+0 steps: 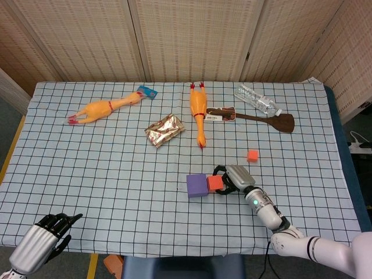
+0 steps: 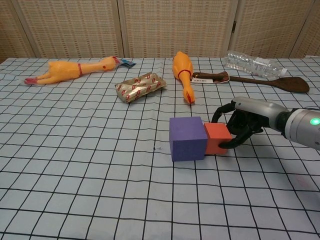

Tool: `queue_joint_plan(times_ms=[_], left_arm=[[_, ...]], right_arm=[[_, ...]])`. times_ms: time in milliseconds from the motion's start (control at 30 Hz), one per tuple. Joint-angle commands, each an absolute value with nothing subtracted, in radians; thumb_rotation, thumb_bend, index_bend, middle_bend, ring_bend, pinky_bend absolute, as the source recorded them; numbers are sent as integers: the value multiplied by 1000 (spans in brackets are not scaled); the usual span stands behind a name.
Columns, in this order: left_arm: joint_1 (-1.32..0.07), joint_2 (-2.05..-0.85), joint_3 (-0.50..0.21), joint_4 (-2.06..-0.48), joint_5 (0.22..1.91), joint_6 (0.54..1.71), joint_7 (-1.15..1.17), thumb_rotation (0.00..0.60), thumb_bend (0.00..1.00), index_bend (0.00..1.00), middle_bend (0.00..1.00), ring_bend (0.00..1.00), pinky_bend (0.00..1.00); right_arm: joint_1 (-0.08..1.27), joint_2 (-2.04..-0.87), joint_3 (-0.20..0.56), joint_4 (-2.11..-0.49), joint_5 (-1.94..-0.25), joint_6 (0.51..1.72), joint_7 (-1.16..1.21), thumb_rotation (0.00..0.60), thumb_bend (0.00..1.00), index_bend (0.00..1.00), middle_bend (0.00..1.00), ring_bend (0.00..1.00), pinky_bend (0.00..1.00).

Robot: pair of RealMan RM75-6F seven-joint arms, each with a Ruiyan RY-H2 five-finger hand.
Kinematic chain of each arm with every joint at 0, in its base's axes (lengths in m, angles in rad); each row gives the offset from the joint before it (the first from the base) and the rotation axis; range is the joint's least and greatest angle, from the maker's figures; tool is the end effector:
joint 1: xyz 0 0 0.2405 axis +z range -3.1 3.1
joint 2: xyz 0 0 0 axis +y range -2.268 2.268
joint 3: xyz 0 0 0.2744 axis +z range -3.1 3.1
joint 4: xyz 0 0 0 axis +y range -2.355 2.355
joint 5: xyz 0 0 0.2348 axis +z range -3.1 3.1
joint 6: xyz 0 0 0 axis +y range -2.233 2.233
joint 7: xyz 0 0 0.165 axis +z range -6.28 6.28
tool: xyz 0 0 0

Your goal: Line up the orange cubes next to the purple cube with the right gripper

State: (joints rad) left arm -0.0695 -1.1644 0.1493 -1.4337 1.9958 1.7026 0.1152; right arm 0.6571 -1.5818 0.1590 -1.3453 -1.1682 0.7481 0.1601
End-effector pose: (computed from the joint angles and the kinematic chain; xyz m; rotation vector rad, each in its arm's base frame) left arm -0.3036 0.1360 0.1136 -1.8467 -0.5359 -1.0278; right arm -0.2165 -0.3632 -0.0802 1.7479 -1.5336 0.9406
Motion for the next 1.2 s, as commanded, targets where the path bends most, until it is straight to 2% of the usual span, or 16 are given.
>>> queue_joint_plan(times_ms=[33, 600, 1100, 1133, 1200], left_arm=[[-70, -1164, 149, -1434, 1996, 1702, 115, 600, 451, 203, 376, 322, 426], [-68, -1163, 149, -1433, 1998, 1706, 113, 600, 451, 204, 378, 322, 425], [-66, -1163, 147, -1433, 1998, 1712, 109, 600, 451, 205, 377, 322, 425], [-65, -1162, 147, -1433, 1998, 1713, 109, 600, 451, 206, 377, 322, 425], [-65, -1163, 146, -1433, 1998, 1714, 109, 600, 451, 205, 378, 322, 425]], right_arm=[[658, -1584, 158, -1342, -1169, 746, 161, 600, 109, 558, 888, 839, 953], [664, -1574, 147, -1328, -1187, 715, 190, 600, 108, 275, 888, 839, 953], [645, -1450, 134, -1414, -1185, 703, 201, 600, 109, 255, 889, 842, 954], [644, -1445, 134, -1420, -1177, 706, 194, 600, 115, 258, 892, 845, 955], [643, -1436, 136, -1432, -1149, 707, 169, 600, 192, 286, 900, 851, 958]])
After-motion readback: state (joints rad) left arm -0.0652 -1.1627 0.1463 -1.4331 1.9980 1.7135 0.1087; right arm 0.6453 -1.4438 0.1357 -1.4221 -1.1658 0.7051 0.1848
